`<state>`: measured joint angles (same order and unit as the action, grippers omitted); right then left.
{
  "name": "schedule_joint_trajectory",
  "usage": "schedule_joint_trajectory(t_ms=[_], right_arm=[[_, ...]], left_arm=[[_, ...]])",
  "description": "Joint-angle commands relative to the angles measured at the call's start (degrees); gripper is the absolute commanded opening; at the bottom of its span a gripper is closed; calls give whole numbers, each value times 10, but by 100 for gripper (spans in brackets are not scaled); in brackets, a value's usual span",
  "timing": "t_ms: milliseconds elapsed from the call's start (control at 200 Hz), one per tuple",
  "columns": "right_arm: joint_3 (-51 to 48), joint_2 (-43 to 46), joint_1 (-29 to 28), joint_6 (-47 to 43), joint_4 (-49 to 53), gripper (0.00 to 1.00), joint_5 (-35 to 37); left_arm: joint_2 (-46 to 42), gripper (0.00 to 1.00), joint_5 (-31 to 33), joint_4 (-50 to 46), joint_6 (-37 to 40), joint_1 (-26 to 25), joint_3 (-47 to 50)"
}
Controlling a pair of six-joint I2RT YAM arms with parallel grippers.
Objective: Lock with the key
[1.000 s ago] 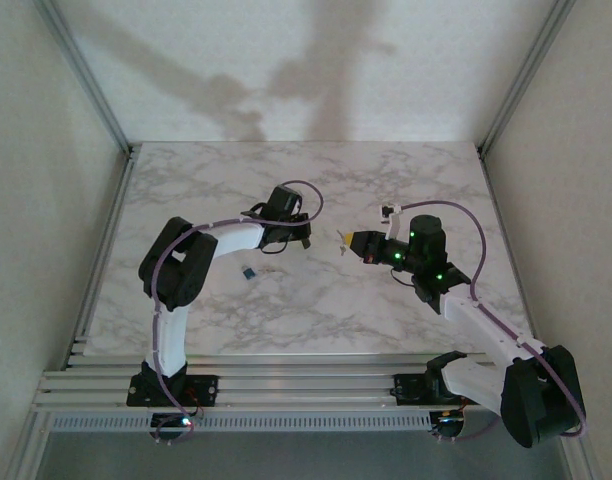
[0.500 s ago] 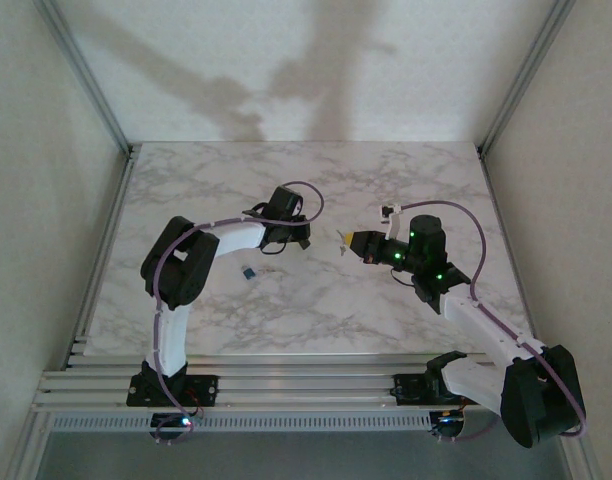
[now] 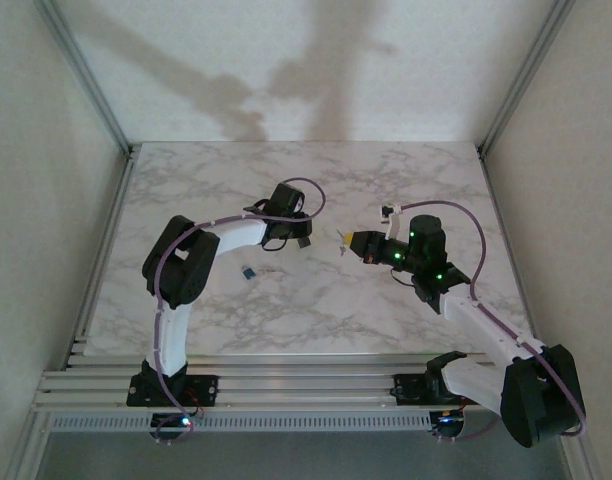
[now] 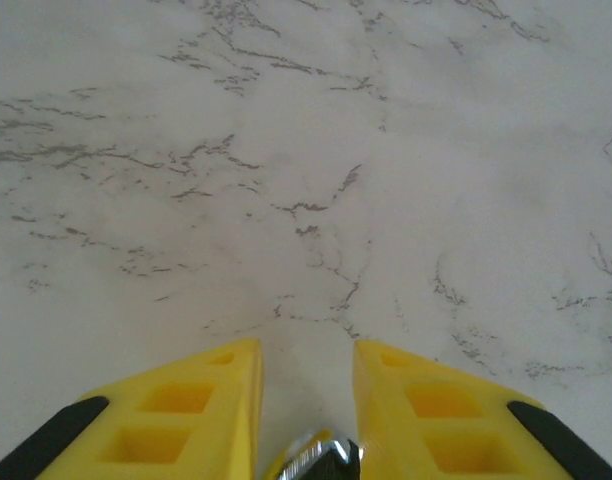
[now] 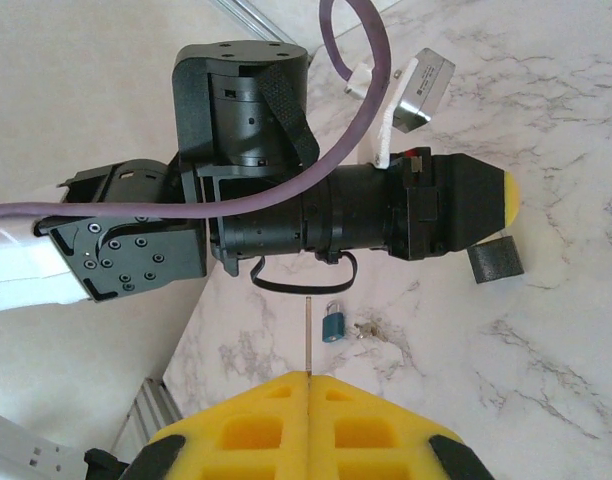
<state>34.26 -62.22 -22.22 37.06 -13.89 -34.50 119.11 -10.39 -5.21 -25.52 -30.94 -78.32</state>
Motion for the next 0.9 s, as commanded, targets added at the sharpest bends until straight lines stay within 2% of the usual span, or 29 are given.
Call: schedule_joint_trajectory(t_ms=[0, 410, 681, 706, 721, 741, 751, 896], right_arm=[[-4, -7, 4, 0, -13, 0, -7], [-3, -12, 4, 1, -14, 0, -9], [1, -24, 4, -1, -5, 0, -5], [3, -25, 3, -1, -5, 0, -4], [2, -27, 3, -1, -5, 0, -5], [2, -28, 3, -1, -6, 0, -5], [2, -29, 3, -1, -6, 0, -5], [4, -40, 4, 0, -6, 0, -4]], left_arm=[[7, 30, 18, -21, 11, -3, -19], [-7, 36, 35, -31, 18, -3, -25], [-45, 47, 64, -38, 18, -3, -22], [-50, 52, 67, -38, 17, -3, -21], [-53, 58, 69, -38, 18, -2, -20], [-58, 74, 72, -37, 16, -2, -18], [-61, 78, 74, -37, 15, -2, -17], [-105, 84, 87, -25, 8, -3, 5]])
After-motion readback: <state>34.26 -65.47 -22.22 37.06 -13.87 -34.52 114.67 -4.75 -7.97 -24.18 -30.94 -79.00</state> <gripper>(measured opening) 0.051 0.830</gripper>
